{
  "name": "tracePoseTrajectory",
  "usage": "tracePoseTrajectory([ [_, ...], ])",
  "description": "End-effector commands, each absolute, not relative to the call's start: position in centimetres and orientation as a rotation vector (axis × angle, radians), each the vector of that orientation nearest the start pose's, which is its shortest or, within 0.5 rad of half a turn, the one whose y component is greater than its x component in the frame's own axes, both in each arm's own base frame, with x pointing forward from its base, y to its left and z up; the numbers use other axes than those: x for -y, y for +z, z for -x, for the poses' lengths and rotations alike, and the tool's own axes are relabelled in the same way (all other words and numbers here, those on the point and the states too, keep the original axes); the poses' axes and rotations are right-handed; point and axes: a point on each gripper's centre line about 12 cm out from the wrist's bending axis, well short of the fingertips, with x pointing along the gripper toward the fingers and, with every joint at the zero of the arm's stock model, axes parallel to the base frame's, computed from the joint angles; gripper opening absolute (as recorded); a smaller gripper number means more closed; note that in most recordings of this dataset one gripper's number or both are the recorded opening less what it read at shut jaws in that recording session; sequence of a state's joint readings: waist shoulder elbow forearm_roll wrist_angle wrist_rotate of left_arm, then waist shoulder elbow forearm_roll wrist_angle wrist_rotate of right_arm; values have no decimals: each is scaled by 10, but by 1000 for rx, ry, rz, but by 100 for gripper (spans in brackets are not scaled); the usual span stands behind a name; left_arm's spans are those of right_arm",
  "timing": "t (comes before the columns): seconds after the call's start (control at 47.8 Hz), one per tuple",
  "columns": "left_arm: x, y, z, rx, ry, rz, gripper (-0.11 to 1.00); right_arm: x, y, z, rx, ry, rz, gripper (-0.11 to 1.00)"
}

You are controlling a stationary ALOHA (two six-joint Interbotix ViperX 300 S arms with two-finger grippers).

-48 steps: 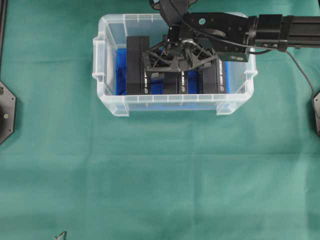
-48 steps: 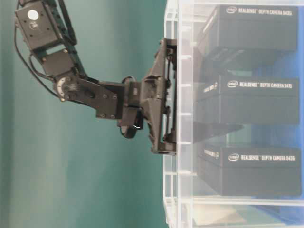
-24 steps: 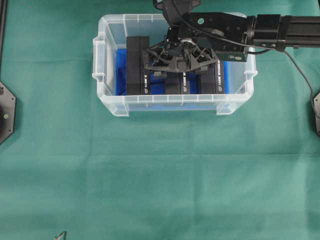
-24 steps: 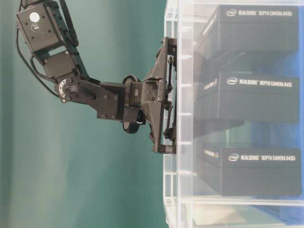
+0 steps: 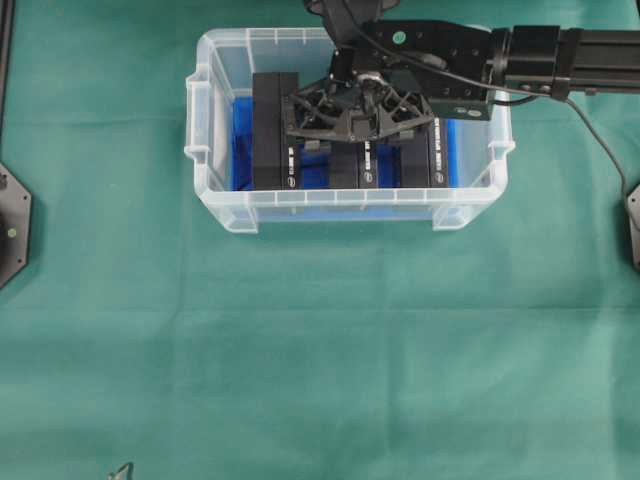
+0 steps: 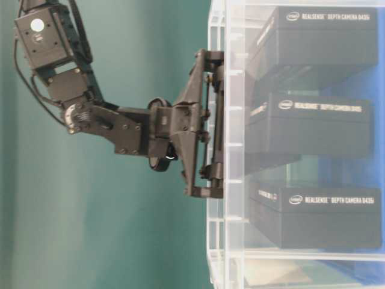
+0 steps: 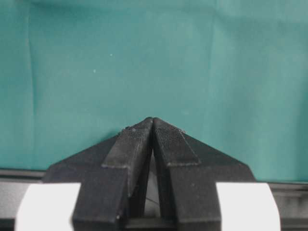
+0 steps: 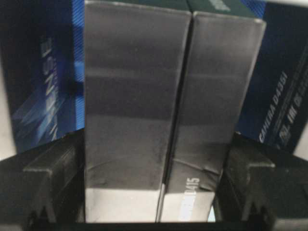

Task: Take the box out of the case with the right arm.
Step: 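Lift the middle box straight up out of the case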

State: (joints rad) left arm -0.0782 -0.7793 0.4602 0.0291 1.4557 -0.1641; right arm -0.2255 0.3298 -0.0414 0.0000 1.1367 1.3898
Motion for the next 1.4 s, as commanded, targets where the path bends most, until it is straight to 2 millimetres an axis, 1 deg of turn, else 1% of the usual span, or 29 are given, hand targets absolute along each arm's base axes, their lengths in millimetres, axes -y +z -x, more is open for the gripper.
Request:
tracePoseTrajectory([
  [0.0,10,377,-167,-1112,46,80,0,102,230,-448,-1005,-1109,-1295,66],
  [0.23,10,377,-167,-1112,46,80,0,103,281,-444,-982,-1112,-1281,66],
  [0.523,10,378,-167,-1110,46,80,0,106,353,-430,-931,-1141,-1244,66],
  [0.669,10,378,-167,-1111,44,81,0,104,373,-425,-928,-1151,-1238,66],
  [0.753,10,378,-167,-1110,46,81,0,103,376,-424,-940,-1158,-1234,66],
  [1.38,10,378,-167,-1111,44,81,0,104,376,-424,-932,-1157,-1234,66],
])
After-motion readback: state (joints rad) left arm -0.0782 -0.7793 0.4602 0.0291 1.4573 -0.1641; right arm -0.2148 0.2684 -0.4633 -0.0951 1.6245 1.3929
